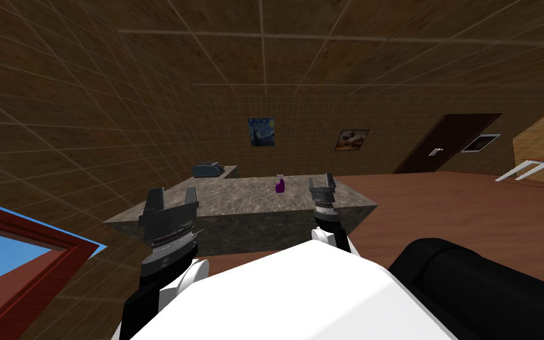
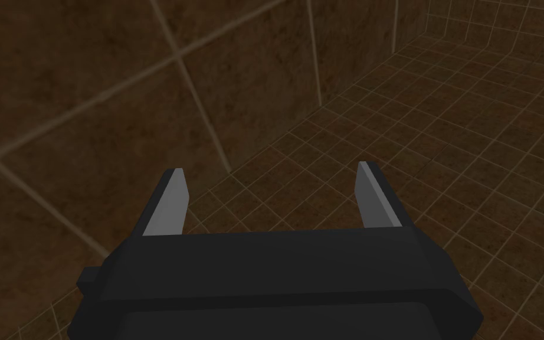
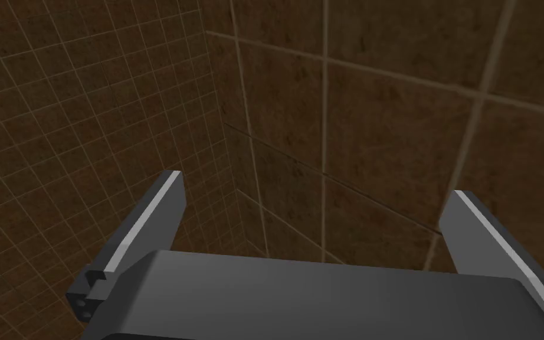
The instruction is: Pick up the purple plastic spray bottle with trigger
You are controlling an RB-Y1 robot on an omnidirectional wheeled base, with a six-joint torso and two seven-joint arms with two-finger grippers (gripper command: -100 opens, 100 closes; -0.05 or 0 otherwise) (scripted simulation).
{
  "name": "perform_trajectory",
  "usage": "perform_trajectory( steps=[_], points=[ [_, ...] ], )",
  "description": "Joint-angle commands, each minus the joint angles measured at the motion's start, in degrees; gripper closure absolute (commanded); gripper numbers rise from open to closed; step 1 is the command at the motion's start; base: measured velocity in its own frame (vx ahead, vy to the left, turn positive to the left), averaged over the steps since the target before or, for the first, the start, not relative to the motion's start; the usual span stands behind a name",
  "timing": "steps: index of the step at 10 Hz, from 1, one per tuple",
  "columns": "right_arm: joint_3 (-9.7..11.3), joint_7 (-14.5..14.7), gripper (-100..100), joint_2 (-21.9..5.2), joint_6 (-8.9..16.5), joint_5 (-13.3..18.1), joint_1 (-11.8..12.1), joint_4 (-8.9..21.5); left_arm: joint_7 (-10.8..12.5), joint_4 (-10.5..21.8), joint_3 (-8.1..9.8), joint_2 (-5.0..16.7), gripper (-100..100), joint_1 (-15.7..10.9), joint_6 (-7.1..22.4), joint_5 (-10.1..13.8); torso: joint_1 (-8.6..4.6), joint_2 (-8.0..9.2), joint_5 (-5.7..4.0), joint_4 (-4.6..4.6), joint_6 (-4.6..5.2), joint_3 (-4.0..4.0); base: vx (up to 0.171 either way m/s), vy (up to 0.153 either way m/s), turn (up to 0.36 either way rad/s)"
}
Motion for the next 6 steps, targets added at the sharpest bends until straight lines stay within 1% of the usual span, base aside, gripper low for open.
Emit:
perform_trajectory(
  steps=[1,3,5,6],
  points=[
    [0.0,-0.5,-100,-2.0,0.5,-0.4,-0.3,0.3,0.0,0.0,0.0,0.0,0,0.0,0.0,0.0,0.0,0.0,0.0,0.0,0.0,0.0,0.0,0.0,0.0],
    [0.0,-1.6,-100,-4.7,1.6,-1.4,-1.0,0.9,0.0,0.0,0.0,0.0,0,0.0,0.0,0.0,-0.04,-0.01,-0.01,0.0,0.0,-0.01,0.003,-0.006,0.014],
    [-0.1,-3.2,-100,-7.0,3.2,-2.9,-1.9,1.8,0.0,0.0,0.0,0.0,0,0.0,0.0,0.0,-0.06,-0.02,-0.01,-0.01,0.0,-0.01,0.006,-0.01,0.019],
    [-0.1,-5.2,-100,-8.7,5.3,-4.7,-3.2,3.0,0.0,0.0,0.0,0.0,0,0.0,0.0,0.0,-0.07,-0.03,-0.02,-0.01,0.0,-0.02,0.007,-0.017,0.049]
  ],
)
